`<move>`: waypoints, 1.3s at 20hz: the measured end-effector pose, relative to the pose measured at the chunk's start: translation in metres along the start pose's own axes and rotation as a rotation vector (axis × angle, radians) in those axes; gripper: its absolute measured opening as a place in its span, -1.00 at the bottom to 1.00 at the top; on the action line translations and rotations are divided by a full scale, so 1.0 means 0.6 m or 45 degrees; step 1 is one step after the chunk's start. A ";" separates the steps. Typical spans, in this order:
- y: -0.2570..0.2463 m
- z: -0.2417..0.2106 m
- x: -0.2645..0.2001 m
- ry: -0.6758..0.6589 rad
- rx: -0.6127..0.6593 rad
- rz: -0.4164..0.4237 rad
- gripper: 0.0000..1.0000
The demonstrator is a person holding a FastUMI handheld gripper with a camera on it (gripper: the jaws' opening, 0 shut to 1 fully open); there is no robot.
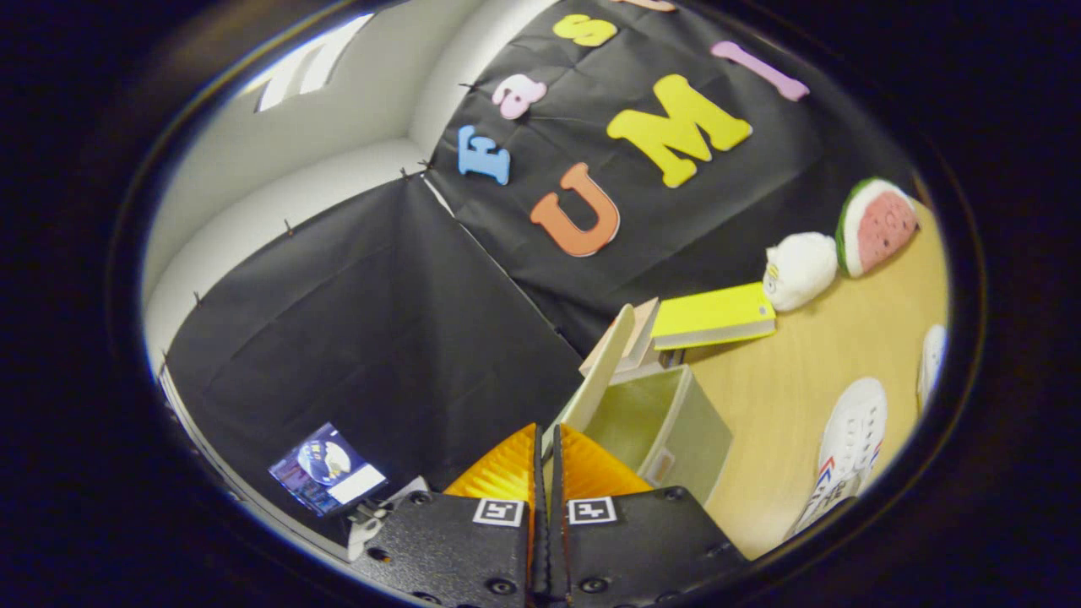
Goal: Open the storage box then place both shoes into the box .Put the left shoe in first, then the right shoe, with the right side of both shoes facing outward in a uniform manner.
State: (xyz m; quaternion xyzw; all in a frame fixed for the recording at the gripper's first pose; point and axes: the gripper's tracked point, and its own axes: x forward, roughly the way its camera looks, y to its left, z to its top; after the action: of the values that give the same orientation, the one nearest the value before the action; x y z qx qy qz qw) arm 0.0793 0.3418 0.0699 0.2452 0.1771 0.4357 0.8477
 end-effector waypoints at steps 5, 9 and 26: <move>0.125 0.048 0.072 -0.083 -0.339 -0.068 -0.89; 0.234 0.001 0.152 0.029 -0.389 0.090 -0.89; -0.096 -0.142 -0.032 0.178 0.183 0.040 0.97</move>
State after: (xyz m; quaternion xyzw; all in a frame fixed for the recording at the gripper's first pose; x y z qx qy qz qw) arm 0.0624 0.3191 -0.0310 0.2769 0.2628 0.4512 0.8067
